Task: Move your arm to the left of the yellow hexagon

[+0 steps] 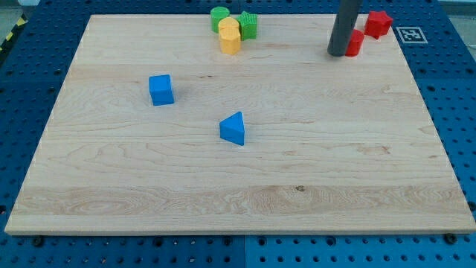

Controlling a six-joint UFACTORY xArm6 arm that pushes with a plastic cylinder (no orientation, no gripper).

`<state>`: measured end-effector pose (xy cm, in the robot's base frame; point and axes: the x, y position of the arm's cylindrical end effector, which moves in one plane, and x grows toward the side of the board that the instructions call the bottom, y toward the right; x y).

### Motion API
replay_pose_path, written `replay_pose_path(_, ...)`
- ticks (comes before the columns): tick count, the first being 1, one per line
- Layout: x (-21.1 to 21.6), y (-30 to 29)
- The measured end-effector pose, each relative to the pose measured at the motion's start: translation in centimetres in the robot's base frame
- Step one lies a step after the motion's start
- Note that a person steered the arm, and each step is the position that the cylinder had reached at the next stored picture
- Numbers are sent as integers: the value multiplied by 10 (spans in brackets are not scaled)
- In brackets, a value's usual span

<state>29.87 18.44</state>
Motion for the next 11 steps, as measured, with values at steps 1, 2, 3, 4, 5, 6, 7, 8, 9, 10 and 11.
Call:
replay_pose_path(1,-10,24)
replay_pose_path(2,-17,41)
replay_pose_path(3,8,-19)
replay_pose_path(4,42,-85)
replay_pose_path(5,65,-130)
replay_pose_path(6,70,-144)
replay_pose_path(7,70,-144)
replay_pose_path(8,69,-144)
replay_pose_path(9,55,-169)
replay_pose_path(10,30,-225)
replay_pose_path(11,-2,-266)
